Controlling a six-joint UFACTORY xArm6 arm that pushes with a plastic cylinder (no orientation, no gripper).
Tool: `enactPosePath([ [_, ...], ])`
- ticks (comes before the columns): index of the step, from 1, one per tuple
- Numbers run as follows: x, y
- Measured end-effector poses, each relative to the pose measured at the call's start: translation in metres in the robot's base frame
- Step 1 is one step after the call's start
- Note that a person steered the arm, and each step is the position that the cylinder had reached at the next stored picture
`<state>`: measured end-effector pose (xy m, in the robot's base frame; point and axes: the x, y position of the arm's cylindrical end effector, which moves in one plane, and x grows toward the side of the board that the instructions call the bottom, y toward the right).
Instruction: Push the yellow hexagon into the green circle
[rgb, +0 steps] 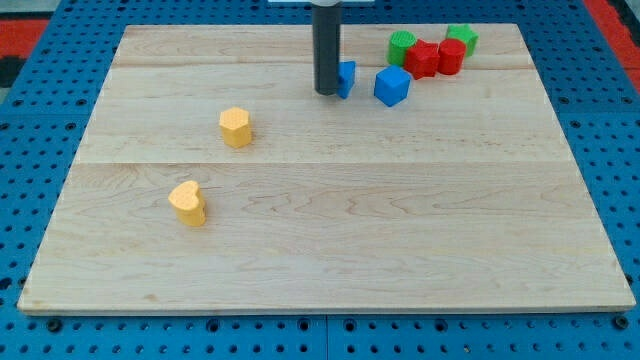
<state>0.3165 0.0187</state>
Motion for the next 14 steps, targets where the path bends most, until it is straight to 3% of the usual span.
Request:
enactPosePath([
  [1,-0.004,0.053],
  [2,-0.004,-0.007],
  [3,0.046,-0.053],
  [5,0.206,-0.112],
  [6,0.251,-0.165],
  [8,0.164,-0.190],
  [9,0.189,-0.190],
  [10,0.189,-0.152],
  [11,0.169,-0.060],
  [12,0.113,-0.040],
  [13,0.161,-0.035],
  [14,0.171,-0.102],
])
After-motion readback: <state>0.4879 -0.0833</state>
